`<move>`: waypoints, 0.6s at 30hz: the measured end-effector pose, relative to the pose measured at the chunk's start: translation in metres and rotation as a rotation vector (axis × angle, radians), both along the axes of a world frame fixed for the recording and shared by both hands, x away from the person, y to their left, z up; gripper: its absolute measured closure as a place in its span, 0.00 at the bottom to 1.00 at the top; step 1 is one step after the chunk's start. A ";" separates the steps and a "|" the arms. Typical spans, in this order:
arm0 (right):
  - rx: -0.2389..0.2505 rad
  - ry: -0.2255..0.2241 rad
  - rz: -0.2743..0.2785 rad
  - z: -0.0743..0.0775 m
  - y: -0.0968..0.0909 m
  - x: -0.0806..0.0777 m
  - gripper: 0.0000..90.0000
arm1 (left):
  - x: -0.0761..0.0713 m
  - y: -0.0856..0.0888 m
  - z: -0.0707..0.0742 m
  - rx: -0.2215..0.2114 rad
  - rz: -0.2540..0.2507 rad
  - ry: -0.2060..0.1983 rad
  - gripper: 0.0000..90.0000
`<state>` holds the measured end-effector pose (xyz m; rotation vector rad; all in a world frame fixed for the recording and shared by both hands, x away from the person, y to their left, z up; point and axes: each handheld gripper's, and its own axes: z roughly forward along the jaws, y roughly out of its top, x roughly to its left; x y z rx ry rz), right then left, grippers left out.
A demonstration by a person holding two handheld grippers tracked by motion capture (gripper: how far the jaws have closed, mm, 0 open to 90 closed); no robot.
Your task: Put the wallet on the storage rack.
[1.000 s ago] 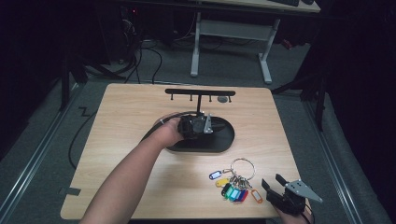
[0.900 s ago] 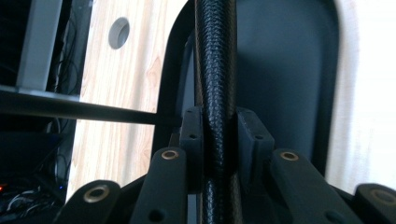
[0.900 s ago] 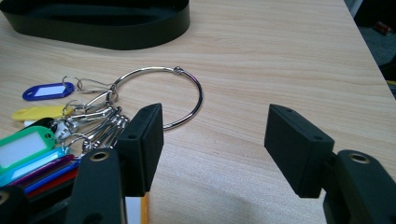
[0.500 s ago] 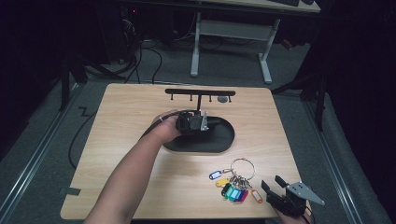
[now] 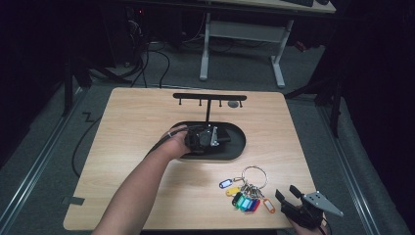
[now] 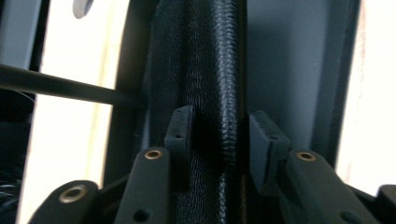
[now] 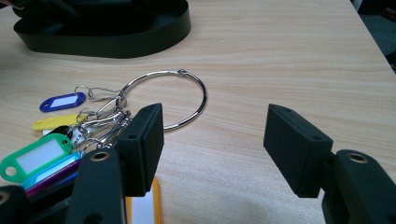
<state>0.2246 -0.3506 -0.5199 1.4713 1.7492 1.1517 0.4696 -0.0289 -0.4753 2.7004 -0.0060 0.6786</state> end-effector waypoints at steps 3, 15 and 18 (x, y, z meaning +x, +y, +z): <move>0.003 0.006 -0.008 0.000 0.000 0.000 0.43 | -0.001 -0.001 -0.002 -0.002 0.009 0.033 0.68; -0.003 0.025 0.010 0.000 0.001 0.004 0.41 | -0.010 0.002 0.013 -0.064 0.052 0.048 0.65; 0.004 0.038 0.017 0.000 0.002 0.006 0.42 | -0.014 0.009 0.019 -0.115 0.077 0.060 0.66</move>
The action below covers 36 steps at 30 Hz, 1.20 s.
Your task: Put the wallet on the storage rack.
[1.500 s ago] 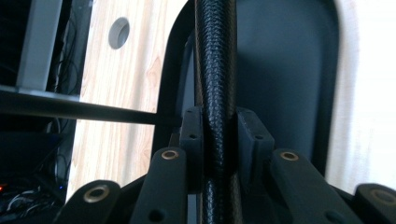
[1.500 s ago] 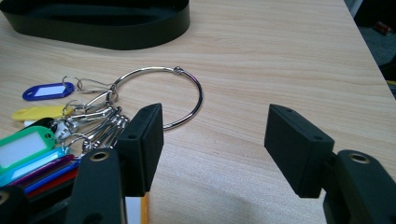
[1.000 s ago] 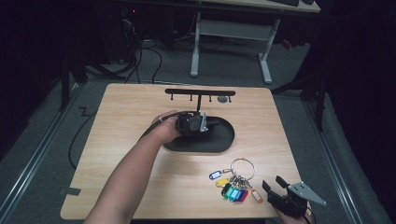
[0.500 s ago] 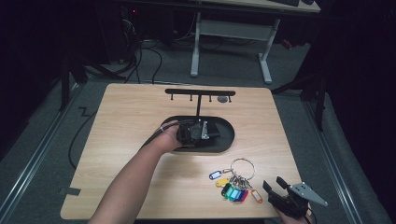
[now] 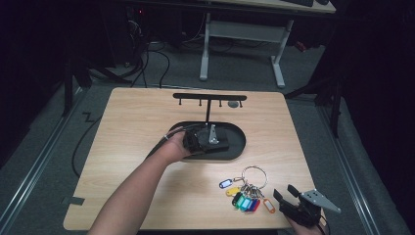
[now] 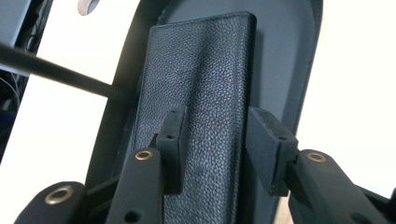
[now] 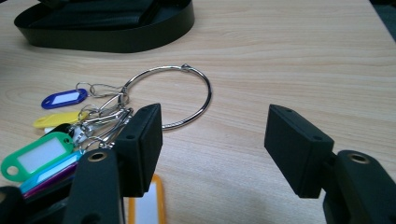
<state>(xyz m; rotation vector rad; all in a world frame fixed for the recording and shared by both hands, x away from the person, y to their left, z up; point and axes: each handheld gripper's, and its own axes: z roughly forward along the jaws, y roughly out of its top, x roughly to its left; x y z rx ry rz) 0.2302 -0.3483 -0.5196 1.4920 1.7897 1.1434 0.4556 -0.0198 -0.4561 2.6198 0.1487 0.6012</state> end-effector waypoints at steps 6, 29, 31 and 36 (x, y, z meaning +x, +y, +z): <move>0.006 0.007 0.017 0.002 0.004 0.000 0.43 | -0.011 0.013 0.005 -0.059 0.043 0.013 0.66; 0.035 0.022 0.058 0.002 0.013 0.018 0.43 | -0.081 0.118 -0.035 -0.363 0.217 0.201 0.63; 0.034 0.023 0.065 0.002 0.015 0.019 0.43 | -0.091 0.131 -0.038 -0.395 0.241 0.207 0.61; 0.043 0.030 0.067 0.000 0.016 0.021 0.40 | -0.117 0.160 -0.038 -0.474 0.296 0.226 0.52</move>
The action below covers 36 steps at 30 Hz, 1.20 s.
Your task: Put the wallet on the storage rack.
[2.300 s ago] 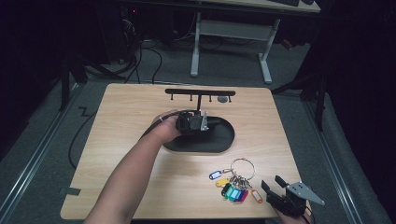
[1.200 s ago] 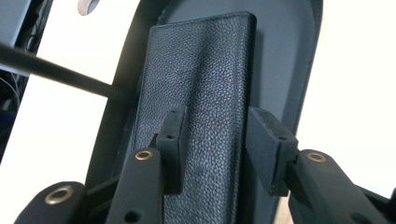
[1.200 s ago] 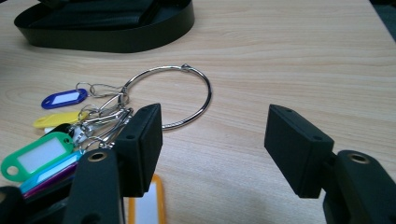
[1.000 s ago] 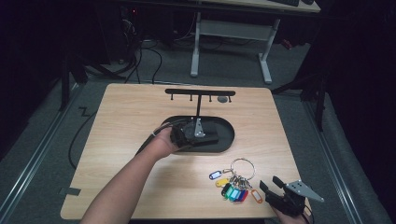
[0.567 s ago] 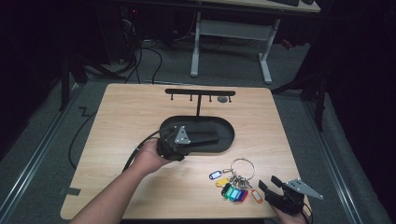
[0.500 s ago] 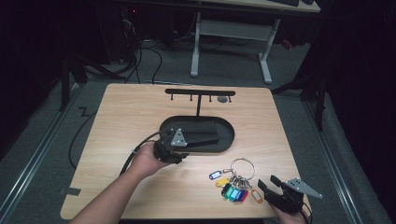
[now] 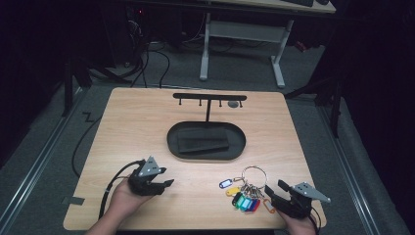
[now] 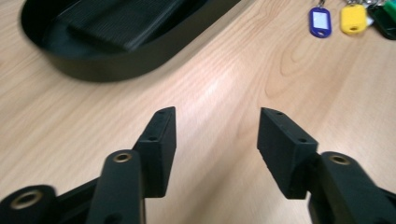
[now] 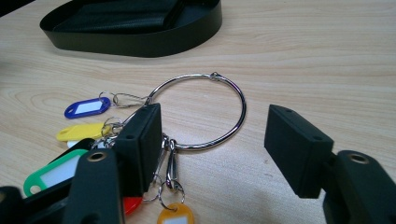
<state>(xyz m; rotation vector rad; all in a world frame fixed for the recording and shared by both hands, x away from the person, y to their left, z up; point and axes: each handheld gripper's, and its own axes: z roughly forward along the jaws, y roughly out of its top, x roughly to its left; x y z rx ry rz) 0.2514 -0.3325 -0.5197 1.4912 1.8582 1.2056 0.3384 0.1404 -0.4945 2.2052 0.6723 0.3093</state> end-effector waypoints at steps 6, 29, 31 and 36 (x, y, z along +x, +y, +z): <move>-0.017 0.002 -0.002 -0.002 0.000 0.001 0.36 | -0.020 0.031 -0.004 -0.010 0.078 -0.067 0.40; -0.245 0.116 0.110 0.028 0.030 0.010 0.35 | -0.030 0.058 -0.027 -0.118 0.028 -0.055 0.31; -0.284 0.144 0.132 0.031 0.036 0.014 0.34 | -0.030 0.059 -0.026 -0.124 0.029 -0.056 0.30; -0.359 0.234 0.172 0.037 0.048 0.028 0.34 | -0.030 0.062 -0.026 -0.133 0.033 -0.056 0.29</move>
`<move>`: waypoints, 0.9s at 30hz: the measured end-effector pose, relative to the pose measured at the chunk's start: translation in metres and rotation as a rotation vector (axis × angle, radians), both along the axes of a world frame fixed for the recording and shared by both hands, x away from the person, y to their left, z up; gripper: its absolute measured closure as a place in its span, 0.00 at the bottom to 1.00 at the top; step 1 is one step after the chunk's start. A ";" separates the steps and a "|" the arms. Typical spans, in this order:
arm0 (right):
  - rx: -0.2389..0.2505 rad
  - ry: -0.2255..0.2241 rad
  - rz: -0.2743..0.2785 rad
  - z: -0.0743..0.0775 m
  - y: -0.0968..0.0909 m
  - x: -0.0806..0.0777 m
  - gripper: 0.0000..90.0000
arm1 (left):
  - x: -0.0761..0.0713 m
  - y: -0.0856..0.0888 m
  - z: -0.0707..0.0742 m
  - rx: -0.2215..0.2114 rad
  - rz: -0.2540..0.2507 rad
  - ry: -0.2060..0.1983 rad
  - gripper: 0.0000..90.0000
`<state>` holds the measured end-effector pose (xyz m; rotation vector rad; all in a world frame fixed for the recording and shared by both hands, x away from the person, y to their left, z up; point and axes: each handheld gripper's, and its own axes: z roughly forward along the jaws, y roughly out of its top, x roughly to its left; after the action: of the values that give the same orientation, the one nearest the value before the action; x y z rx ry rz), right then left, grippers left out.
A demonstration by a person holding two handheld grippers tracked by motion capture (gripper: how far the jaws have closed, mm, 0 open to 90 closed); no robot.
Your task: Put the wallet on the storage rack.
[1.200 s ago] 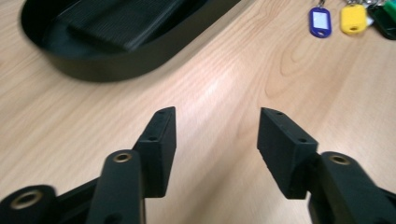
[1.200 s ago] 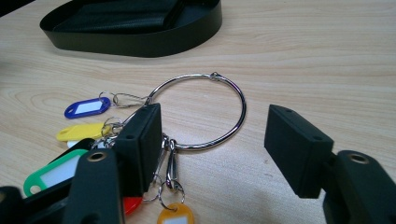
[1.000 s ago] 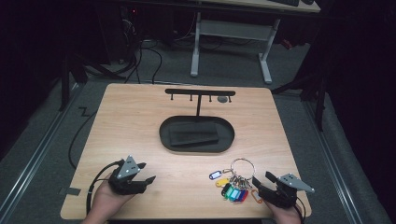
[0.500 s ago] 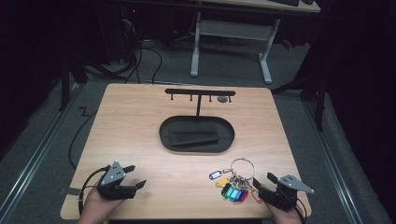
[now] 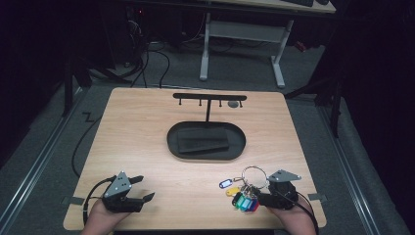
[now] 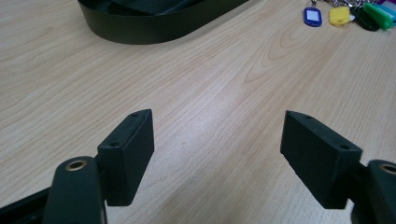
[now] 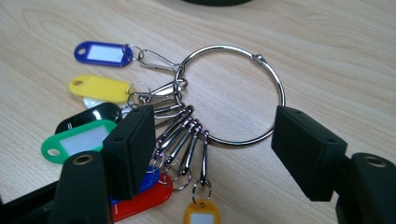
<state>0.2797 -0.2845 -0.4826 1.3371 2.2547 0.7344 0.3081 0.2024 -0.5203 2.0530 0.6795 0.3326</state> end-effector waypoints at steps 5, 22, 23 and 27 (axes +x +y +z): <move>-0.072 0.069 0.013 0.004 0.001 0.016 0.37 | 0.001 0.000 -0.002 0.007 -0.009 0.020 0.29; -0.272 0.327 0.141 0.009 0.008 0.083 0.52 | -0.001 -0.003 -0.001 0.028 -0.025 0.031 0.32; -0.288 0.340 0.151 0.009 0.009 0.088 0.52 | -0.001 -0.003 -0.001 0.030 -0.025 0.032 0.32; -0.316 0.401 0.178 0.008 0.011 0.105 0.61 | -0.003 -0.002 0.000 0.041 -0.027 0.026 0.32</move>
<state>0.3843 -0.2731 -0.4748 1.2216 2.6887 0.1514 0.3053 0.2006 -0.5204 2.1070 0.6652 0.3078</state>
